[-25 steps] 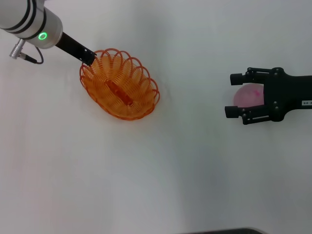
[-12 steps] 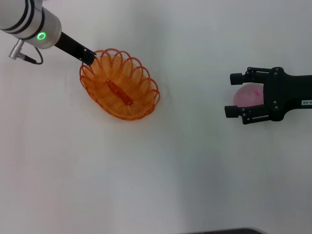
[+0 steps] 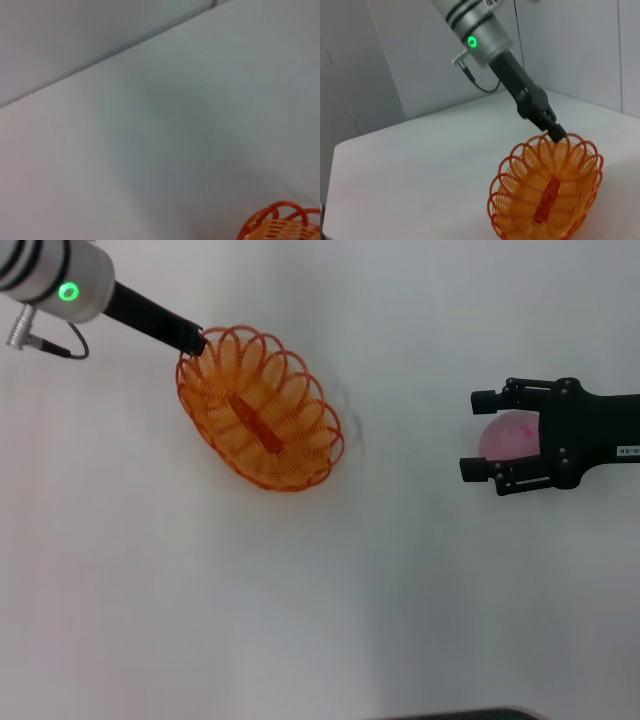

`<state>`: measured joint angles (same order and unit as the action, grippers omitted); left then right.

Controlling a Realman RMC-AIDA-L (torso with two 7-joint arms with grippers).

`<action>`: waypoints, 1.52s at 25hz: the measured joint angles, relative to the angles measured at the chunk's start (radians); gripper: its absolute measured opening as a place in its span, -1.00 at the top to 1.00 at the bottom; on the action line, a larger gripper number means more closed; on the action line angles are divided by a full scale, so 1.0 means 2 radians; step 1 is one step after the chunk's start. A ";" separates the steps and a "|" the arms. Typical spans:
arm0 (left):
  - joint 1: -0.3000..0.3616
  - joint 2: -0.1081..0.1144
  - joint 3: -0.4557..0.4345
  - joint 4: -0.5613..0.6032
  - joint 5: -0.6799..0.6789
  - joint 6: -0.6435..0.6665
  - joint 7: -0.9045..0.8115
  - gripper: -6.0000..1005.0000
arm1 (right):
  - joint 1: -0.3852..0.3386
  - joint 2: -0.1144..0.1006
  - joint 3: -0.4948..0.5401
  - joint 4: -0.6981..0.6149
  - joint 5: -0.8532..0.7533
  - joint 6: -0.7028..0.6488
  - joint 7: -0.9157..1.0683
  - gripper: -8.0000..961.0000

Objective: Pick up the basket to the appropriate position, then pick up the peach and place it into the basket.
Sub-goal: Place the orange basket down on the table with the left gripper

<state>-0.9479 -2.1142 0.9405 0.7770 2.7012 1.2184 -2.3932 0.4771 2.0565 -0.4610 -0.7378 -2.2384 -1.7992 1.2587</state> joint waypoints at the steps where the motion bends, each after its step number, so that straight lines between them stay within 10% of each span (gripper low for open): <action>1: 0.001 0.001 -0.009 0.008 -0.002 0.012 0.000 0.92 | 0.000 0.000 0.000 0.000 0.000 0.000 0.000 -0.89; 20: -0.004 0.011 -0.077 0.024 -0.008 0.081 -0.038 0.93 | 0.000 -0.009 0.000 -0.003 0.000 -0.007 0.000 -0.89; 38: 0.053 -0.025 -0.080 0.029 -0.029 -0.015 -0.193 0.93 | 0.006 -0.023 0.000 -0.004 0.002 -0.010 0.006 -0.88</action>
<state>-0.8421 -2.1645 0.7813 0.8359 2.6423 1.1883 -2.7790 0.4885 2.0113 -0.4617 -0.7457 -2.2352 -1.8196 1.2704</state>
